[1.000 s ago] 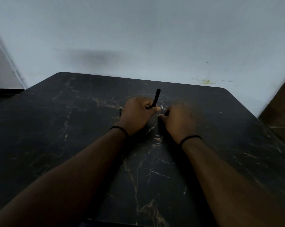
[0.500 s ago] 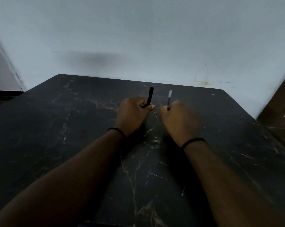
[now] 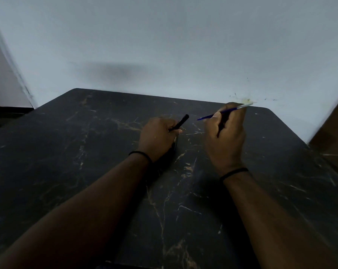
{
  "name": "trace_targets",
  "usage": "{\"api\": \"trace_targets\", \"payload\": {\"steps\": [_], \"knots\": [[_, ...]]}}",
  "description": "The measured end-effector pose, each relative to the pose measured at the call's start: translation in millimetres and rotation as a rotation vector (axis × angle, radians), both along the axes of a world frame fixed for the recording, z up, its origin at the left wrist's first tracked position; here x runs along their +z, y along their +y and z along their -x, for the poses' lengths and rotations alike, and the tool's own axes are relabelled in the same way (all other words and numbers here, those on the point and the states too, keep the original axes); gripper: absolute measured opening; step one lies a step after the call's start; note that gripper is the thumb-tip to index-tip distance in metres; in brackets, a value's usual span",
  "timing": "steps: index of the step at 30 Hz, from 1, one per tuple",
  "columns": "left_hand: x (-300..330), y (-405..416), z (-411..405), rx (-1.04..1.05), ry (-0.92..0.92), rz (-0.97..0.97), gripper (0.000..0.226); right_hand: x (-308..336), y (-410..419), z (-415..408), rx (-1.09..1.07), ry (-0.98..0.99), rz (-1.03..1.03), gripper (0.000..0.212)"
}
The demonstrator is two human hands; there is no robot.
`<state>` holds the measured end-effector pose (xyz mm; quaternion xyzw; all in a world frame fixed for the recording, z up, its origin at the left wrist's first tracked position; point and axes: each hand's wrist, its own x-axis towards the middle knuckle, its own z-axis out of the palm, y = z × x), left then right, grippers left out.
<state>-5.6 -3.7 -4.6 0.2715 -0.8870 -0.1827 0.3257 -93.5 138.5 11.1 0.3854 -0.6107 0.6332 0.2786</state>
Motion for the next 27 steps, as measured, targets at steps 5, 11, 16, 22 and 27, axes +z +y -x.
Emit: {"api": "trace_targets", "payload": {"steps": [5,11,16,22,27], "knots": [[-0.6,-1.3,1.5,-0.034,-0.033,0.051,0.019,-0.6,-2.3,-0.8,0.087,0.001,0.034,0.032],[0.4,-0.3,1.7,-0.048,-0.03,0.093,0.014,-3.3,-5.4,0.5,0.064,0.009,0.005,0.027],[2.0,1.9,0.9,-0.054,-0.032,0.095,0.015,-0.1,-4.3,-1.0,0.091,0.037,0.004,0.012],[2.0,1.1,0.2,-0.034,-0.027,0.069,0.02,-0.9,-5.8,2.4,0.093,-0.069,-0.019,0.033],[2.2,0.0,-0.1,-0.027,-0.031,0.034,0.02,-2.7,-6.3,1.0,0.173,-0.063,-0.104,0.03]]}}
